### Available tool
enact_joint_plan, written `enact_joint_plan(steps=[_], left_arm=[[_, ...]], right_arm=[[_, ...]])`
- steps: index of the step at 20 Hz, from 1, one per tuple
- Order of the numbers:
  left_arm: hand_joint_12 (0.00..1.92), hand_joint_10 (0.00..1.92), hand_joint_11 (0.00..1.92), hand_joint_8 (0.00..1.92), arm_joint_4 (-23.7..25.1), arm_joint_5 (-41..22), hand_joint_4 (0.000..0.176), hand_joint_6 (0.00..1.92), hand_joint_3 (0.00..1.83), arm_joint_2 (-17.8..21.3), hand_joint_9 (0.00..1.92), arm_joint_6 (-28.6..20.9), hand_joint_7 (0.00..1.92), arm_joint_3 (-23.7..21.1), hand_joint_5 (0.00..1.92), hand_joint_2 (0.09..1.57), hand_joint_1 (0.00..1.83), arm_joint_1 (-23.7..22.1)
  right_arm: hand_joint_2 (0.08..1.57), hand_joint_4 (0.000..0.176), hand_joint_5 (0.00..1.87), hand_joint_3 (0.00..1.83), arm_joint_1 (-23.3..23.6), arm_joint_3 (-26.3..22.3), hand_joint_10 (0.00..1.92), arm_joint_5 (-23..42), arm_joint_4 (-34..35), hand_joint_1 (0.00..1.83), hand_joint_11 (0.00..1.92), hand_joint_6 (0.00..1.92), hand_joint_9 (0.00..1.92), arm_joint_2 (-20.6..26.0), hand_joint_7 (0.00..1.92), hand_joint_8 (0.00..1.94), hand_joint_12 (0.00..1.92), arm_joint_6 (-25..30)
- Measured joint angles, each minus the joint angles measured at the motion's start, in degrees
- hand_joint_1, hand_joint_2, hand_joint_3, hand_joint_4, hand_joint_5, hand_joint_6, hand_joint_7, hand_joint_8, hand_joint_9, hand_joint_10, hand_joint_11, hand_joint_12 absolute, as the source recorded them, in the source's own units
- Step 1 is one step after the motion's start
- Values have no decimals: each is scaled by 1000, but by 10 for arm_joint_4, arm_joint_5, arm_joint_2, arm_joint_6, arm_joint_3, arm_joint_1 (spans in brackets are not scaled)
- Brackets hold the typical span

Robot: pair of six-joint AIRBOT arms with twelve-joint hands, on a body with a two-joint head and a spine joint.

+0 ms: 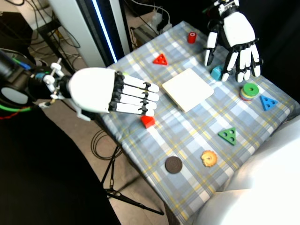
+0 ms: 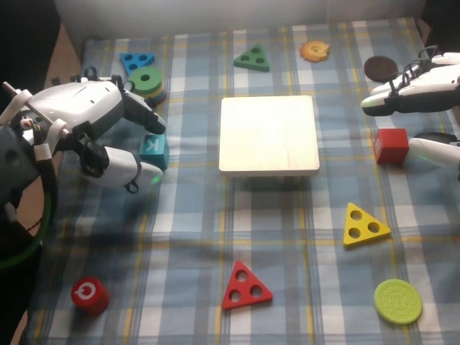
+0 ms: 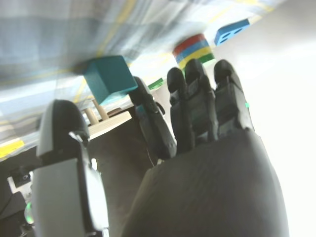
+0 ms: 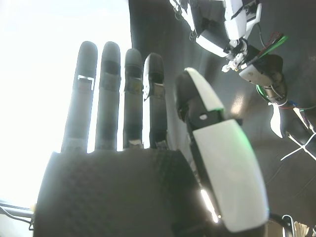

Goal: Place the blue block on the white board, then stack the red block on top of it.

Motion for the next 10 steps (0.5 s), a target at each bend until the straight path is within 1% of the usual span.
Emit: enact_joint_plan(steps=[2,5,6,8,10], left_arm=[[161,12,94,12,-3,3,46,12,6,0,423,0,511,2,888,982,919,0],[159,7,86,7,-7,9,44,10,5,-5,420,0,509,11,893,985,928,-3],[161,13,90,10,-12,7,37,11,0,-6,441,1,522,13,902,975,944,-4],[162,15,92,11,-15,9,39,12,0,-6,452,1,532,13,912,974,954,-4],[163,16,94,12,-18,8,35,15,0,-7,472,1,548,14,935,973,962,-5]], right_arm=[[1381,0,629,0,0,0,5,0,0,711,360,6,618,0,655,7,558,0],[1379,0,636,0,0,0,6,0,0,728,368,5,627,0,666,7,554,0],[1381,0,638,0,0,0,7,0,0,741,380,4,639,0,675,6,555,0],[1383,0,640,0,-3,0,9,2,1,743,389,4,645,0,679,7,558,0],[1384,0,642,0,-4,0,9,-1,1,749,389,4,650,0,684,7,560,0]])
